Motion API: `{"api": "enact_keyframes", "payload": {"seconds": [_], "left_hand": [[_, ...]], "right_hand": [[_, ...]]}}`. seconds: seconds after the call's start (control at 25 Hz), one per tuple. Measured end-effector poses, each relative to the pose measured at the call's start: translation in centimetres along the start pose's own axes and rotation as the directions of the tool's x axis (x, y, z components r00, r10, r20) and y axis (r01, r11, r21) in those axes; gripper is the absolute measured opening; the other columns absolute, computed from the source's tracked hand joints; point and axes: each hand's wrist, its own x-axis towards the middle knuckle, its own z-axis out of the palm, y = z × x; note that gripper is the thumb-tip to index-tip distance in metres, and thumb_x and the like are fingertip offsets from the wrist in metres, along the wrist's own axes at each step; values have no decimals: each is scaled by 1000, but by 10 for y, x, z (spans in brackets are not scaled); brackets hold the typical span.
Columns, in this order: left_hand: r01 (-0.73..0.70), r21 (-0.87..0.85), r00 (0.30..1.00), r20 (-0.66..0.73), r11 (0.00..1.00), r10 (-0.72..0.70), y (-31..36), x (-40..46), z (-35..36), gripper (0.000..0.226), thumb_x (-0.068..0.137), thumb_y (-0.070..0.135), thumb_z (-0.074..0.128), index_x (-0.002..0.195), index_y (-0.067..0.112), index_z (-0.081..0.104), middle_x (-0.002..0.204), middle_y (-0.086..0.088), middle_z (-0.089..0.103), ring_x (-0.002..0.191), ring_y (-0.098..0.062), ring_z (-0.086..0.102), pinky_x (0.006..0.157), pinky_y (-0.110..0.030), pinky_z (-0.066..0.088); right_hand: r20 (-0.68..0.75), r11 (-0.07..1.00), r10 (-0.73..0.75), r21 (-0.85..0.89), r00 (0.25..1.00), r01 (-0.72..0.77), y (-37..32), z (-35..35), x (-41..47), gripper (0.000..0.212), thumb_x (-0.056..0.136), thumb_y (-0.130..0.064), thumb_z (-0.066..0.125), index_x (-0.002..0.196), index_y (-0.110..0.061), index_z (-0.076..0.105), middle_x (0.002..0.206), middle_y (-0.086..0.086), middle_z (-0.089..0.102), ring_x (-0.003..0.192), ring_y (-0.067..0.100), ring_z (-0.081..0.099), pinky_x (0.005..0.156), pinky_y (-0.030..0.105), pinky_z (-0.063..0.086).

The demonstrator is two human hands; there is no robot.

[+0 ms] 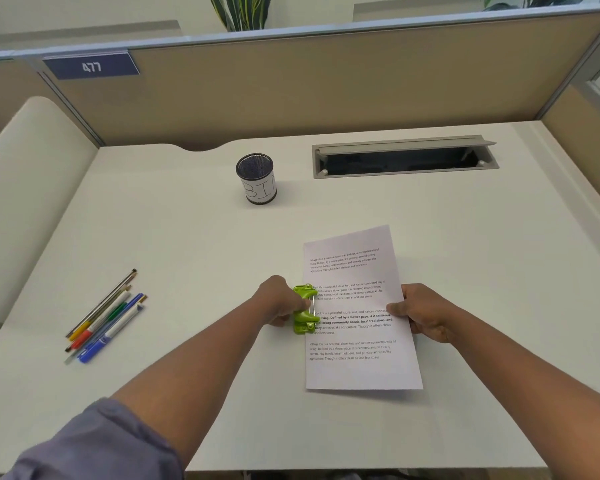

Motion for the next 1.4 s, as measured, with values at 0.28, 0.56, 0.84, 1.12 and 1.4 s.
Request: {"api": "enact_keyframes", "payload": {"seconds": [0.28, 0.56, 0.84, 1.12, 1.4], "left_hand": [[40, -13, 999, -12, 999, -40, -4, 14, 0, 39, 78, 21, 84, 89, 9, 48, 86, -12, 50, 68, -24, 44, 55, -29, 46], [10, -120, 997, 77, 993, -1, -10, 11, -3, 41, 79, 20, 84, 79, 13, 43, 67, -6, 42, 55, -20, 37, 49, -26, 38], [-11, -263, 995, 90, 965, 36, -14, 3, -1, 53, 74, 14, 81, 70, 21, 28, 55, 0, 24, 45, -16, 19, 49, -25, 18], [-153, -105, 959, -256, 983, 122, -16, -6, -3, 67, 66, 71, 78, 64, 18, 37, 58, 8, 43, 50, -15, 41, 47, -27, 28], [-450, -367, 881, -35, 814, 472, 61, -31, 54, 90, 83, 48, 78, 154, 24, 26, 142, 7, 47, 128, -17, 47, 102, -38, 43]], "right_hand": [[5, 999, 16, 29, 1000, -17, 3, 0, 6, 28, 98, 5, 52, 116, -9, 67, 106, 9, 78, 97, 29, 75, 80, 44, 61], [-3, 999, 16, 46, 1000, -16, 7, 3, 4, 28, 98, 6, 52, 116, -9, 67, 104, 9, 79, 92, 28, 76, 71, 39, 61], [-30, 999, -6, 47, 1000, 7, 2, -7, -11, 27, 98, 5, 52, 116, -9, 67, 104, 7, 79, 93, 28, 76, 76, 43, 62], [-87, 989, -32, 140, 996, 44, 19, -45, -44, 27, 99, 4, 52, 120, -8, 65, 110, 9, 77, 98, 30, 75, 84, 48, 60], [-203, 957, -190, 179, 961, 227, 32, -72, -82, 27, 99, -1, 56, 120, -15, 67, 114, 3, 76, 102, 26, 74, 91, 47, 58]]}}
